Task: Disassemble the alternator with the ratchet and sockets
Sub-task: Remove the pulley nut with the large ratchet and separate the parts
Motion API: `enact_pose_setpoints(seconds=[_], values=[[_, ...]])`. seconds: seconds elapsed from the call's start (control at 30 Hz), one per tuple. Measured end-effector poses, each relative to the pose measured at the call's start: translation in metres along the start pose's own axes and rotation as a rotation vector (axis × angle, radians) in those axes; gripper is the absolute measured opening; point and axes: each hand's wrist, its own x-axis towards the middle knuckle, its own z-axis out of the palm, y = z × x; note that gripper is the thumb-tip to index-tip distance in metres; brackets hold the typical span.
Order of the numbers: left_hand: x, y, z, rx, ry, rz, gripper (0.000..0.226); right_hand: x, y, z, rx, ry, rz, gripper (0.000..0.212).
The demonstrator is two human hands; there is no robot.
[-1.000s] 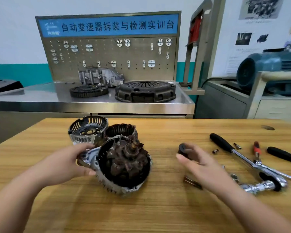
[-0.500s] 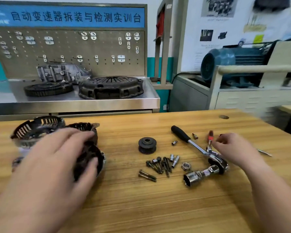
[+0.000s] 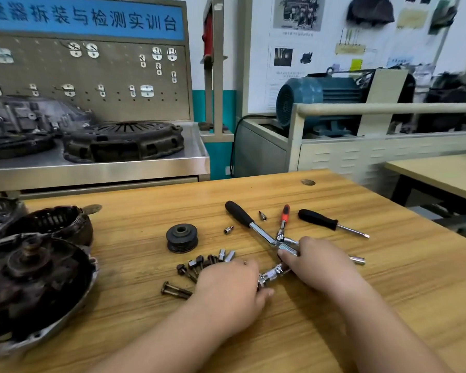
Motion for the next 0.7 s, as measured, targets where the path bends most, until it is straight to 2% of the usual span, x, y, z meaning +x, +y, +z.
enact_pose_setpoints(seconds=[0.3, 0.53, 0.6, 0.7], values=[[0.006, -0.012, 0.003, 0.058, 0.069, 0.103, 0.036, 0.004, 0.005, 0.007, -0.044, 0.078, -0.123, 0.047], [0.012, -0.025, 0.0, -0.094, 0.099, 0.092, 0.037, 0.007, 0.006, 0.013, 0.025, 0.12, -0.102, 0.054], [0.011, -0.026, 0.004, -0.153, 0.105, 0.077, 0.038, 0.007, 0.008, 0.011, 0.232, 0.079, -0.05, 0.053], [0.01, -0.027, 0.007, -0.276, 0.141, 0.045, 0.039, 0.006, 0.009, 0.005, 0.872, -0.054, 0.162, 0.049]])
